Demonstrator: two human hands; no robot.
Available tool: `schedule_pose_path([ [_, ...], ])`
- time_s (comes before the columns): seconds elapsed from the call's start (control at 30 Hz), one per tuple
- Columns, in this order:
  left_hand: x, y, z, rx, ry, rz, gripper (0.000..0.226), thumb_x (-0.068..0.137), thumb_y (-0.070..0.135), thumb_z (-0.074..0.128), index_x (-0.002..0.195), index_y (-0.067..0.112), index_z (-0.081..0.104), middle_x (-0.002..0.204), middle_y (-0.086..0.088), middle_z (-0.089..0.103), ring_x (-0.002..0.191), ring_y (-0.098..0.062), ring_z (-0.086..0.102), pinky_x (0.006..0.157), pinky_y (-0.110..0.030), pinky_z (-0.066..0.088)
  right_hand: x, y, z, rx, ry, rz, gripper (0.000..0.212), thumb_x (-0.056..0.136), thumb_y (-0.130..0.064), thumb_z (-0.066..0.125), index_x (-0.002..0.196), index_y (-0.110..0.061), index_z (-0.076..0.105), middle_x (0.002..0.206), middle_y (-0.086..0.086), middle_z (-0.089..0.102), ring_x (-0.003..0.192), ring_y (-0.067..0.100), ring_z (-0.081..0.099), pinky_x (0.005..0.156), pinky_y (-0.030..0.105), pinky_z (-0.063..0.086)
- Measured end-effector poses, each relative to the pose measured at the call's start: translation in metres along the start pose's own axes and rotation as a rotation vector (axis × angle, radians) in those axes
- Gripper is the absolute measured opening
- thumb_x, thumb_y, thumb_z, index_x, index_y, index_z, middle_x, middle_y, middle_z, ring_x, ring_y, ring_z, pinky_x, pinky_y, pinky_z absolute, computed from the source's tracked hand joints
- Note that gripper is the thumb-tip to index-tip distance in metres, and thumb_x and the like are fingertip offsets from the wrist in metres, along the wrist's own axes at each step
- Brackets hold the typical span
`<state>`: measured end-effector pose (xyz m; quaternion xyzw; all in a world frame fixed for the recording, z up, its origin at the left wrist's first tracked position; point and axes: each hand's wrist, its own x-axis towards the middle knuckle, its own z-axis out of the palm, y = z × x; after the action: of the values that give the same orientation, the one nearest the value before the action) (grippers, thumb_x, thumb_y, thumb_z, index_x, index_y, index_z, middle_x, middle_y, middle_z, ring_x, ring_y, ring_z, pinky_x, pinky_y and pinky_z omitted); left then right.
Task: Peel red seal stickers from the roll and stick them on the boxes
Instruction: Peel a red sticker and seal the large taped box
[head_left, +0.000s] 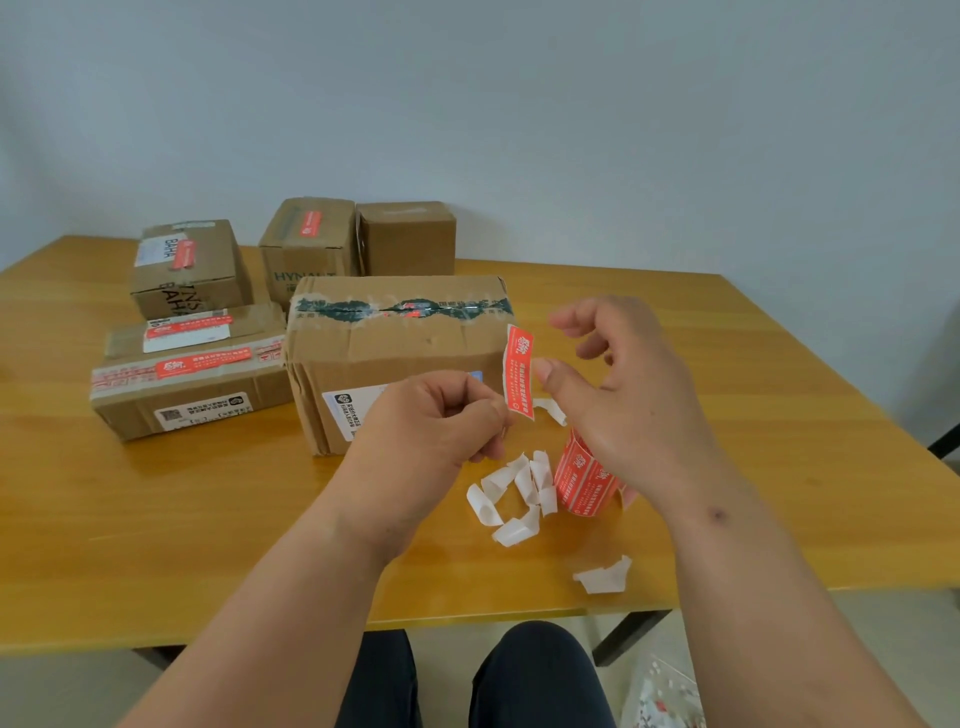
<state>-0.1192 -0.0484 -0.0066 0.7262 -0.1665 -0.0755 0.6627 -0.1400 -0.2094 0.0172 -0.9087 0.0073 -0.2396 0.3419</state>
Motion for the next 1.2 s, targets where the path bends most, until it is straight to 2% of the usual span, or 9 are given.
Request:
schedule_pose_path([
  [0.07, 0.0, 0.001, 0.0, 0.005, 0.018, 0.025, 0.022, 0.088, 0.011, 0.062, 0.068, 0.007, 0.067, 0.058, 0.001, 0.062, 0.059, -0.006, 0.052, 0.059, -0.012, 0.046, -0.001, -0.005, -0.003, 0.03, -0.085, -0.033, 0.014, 0.085, -0.023, 0.067, 0.083, -0.035, 0.061, 0.09, -0.015, 0.061, 0.082, 0.0, 0.054, 0.067, 0.005, 0.04],
  [0.17, 0.001, 0.003, 0.0, 0.048, 0.035, 0.044, 0.021, 0.089, 0.017, 0.065, 0.07, 0.009, 0.07, 0.059, 0.001, 0.064, 0.061, -0.011, 0.052, 0.059, -0.017, 0.044, -0.005, -0.008, -0.003, 0.061, -0.231, -0.052, 0.014, 0.085, -0.019, 0.067, 0.073, -0.026, 0.069, 0.074, -0.012, 0.065, 0.072, 0.005, 0.059, 0.061, 0.015, 0.046],
  [0.27, 0.002, 0.002, 0.0, 0.13, 0.047, 0.07, 0.021, 0.09, 0.018, 0.064, 0.07, 0.013, 0.071, 0.062, -0.003, 0.066, 0.06, -0.017, 0.05, 0.057, -0.024, 0.042, -0.006, -0.008, -0.003, 0.065, -0.246, -0.041, 0.012, 0.084, -0.024, 0.067, 0.074, -0.025, 0.072, 0.074, -0.01, 0.067, 0.072, 0.007, 0.061, 0.063, 0.022, 0.049],
  [0.37, 0.002, 0.004, -0.001, 0.206, 0.048, 0.114, 0.023, 0.091, 0.015, 0.063, 0.07, 0.011, 0.071, 0.061, -0.008, 0.064, 0.048, -0.008, 0.042, 0.046, -0.017, 0.036, -0.006, -0.008, -0.003, 0.041, -0.24, -0.036, 0.012, 0.085, -0.025, 0.066, 0.075, -0.025, 0.073, 0.075, -0.01, 0.067, 0.073, 0.007, 0.061, 0.063, 0.024, 0.048],
  [0.5, 0.002, 0.006, 0.0, 0.249, 0.044, 0.138, 0.026, 0.092, 0.015, 0.063, 0.067, 0.013, 0.068, 0.047, 0.008, 0.052, 0.038, -0.004, 0.033, 0.04, -0.012, 0.029, -0.004, -0.01, -0.004, 0.029, -0.24, -0.036, 0.016, 0.084, -0.022, 0.065, 0.069, -0.023, 0.071, 0.072, -0.01, 0.067, 0.07, 0.009, 0.062, 0.061, 0.028, 0.048],
  [0.67, -0.001, 0.006, 0.0, 0.267, 0.024, 0.117, 0.028, 0.091, 0.016, 0.063, 0.065, 0.009, 0.066, 0.045, 0.01, 0.049, 0.038, -0.004, 0.032, 0.041, -0.01, 0.029, -0.004, -0.01, -0.006, 0.05, -0.222, 0.014, 0.021, 0.081, -0.021, 0.063, 0.06, -0.025, 0.065, 0.07, -0.01, 0.068, 0.067, 0.013, 0.062, 0.058, 0.027, 0.049],
  [0.83, 0.002, -0.005, -0.005, 0.323, 0.011, -0.071, 0.02, 0.085, 0.011, 0.061, 0.069, -0.001, 0.062, 0.053, 0.005, 0.059, 0.049, -0.008, 0.039, 0.048, -0.017, 0.036, -0.003, -0.001, -0.011, 0.01, -0.145, 0.144, 0.018, 0.082, -0.017, 0.057, 0.065, -0.019, 0.063, 0.071, -0.011, 0.066, 0.056, 0.006, 0.053, 0.047, 0.015, 0.04],
  [1.03, 0.01, -0.037, -0.01, 0.538, -0.011, -0.372, 0.018, 0.079, 0.016, 0.06, 0.067, 0.003, 0.061, 0.058, -0.003, 0.056, 0.057, -0.018, 0.043, 0.055, -0.028, 0.036, 0.002, 0.009, -0.021, -0.04, -0.004, 0.282, 0.021, 0.084, -0.018, 0.055, 0.063, -0.02, 0.057, 0.058, -0.011, 0.055, 0.047, 0.003, 0.044, 0.043, 0.014, 0.032],
  [1.2, 0.011, -0.05, -0.006, 0.817, -0.137, -0.419, 0.028, 0.082, 0.023, 0.057, 0.06, 0.017, 0.041, 0.06, 0.0, 0.041, 0.056, -0.016, 0.036, 0.052, -0.027, 0.029, 0.005, 0.016, -0.023, -0.032, 0.123, 0.329, 0.022, 0.084, -0.019, 0.054, 0.063, -0.011, 0.055, 0.05, -0.004, 0.045, 0.047, 0.01, 0.039, 0.047, 0.024, 0.031],
])
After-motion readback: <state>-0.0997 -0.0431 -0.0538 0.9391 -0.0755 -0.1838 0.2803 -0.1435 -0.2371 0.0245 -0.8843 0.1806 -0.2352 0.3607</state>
